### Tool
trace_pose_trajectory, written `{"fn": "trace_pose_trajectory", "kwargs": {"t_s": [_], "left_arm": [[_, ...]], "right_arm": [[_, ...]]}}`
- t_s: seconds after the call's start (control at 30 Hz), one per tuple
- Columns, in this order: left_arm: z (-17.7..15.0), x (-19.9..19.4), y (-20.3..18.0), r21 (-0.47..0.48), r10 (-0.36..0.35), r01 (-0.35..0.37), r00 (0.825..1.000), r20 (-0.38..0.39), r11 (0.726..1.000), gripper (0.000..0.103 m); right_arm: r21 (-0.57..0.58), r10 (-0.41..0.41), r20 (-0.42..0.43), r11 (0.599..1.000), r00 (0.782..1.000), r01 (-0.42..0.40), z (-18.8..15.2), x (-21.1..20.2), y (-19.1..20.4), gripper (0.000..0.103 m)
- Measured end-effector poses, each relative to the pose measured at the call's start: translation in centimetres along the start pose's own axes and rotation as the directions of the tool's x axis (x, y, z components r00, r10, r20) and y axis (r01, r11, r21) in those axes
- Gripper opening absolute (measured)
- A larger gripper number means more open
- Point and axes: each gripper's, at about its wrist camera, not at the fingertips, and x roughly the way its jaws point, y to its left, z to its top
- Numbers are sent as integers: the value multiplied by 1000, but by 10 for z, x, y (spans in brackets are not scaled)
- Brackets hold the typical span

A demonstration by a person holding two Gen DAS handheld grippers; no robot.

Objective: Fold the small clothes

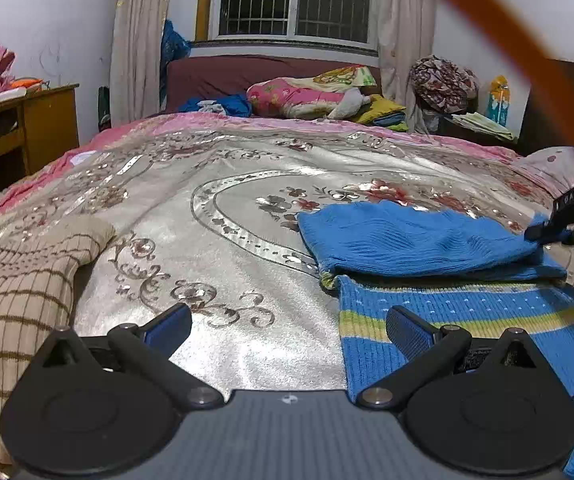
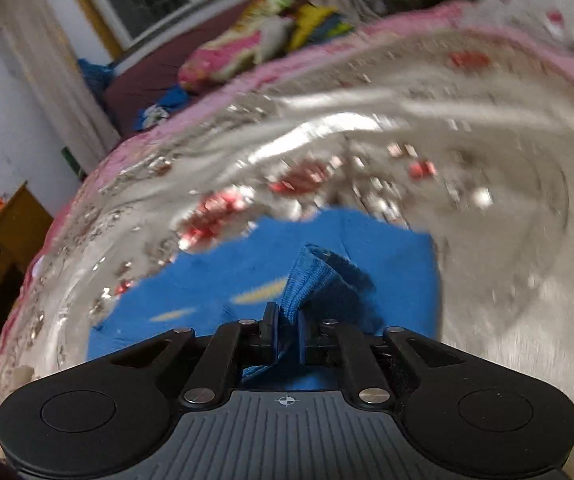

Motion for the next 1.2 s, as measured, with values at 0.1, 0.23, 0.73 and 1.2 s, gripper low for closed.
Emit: {"fn": "trace_pose_trajectory", "kwargs": {"t_s": [0.1, 0.23, 0.73, 1.2], "left_arm": [[1, -1, -1, 7, 3, -3, 1000, 11, 1000, 103], [-1, 3, 0, 2, 5, -5, 1000, -8, 1000, 103], [-6, 6, -10, 32, 8, -7, 1000, -23, 999, 103], [-10, 2, -20, 51, 24, -22, 999, -26, 998, 103]], "right_arm": [[59, 30, -11, 998, 999, -30, -6, 3, -12, 14], [127, 48, 6, 991, 999, -48, -8, 0, -23, 24], [101, -49, 60, 994, 997, 43, -6, -2, -36, 6], [91, -51, 66, 995, 996, 45, -8, -8, -51, 14]]}}
